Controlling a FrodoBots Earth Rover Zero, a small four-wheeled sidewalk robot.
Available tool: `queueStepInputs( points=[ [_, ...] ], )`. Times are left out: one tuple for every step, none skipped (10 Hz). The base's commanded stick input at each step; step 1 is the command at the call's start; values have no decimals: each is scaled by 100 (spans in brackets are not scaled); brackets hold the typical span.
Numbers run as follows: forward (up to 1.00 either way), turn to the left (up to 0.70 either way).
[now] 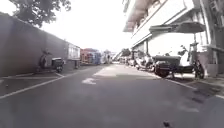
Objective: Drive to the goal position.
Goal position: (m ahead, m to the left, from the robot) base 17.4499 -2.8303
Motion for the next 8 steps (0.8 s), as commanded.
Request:
queueStepInputs(
  points=[
    [70, 0],
    [70, 0],
    [70, 0],
    [70, 0],
    [70, 0],
    [70, 0],
    [70, 0],
    [70, 0]
  ],
)
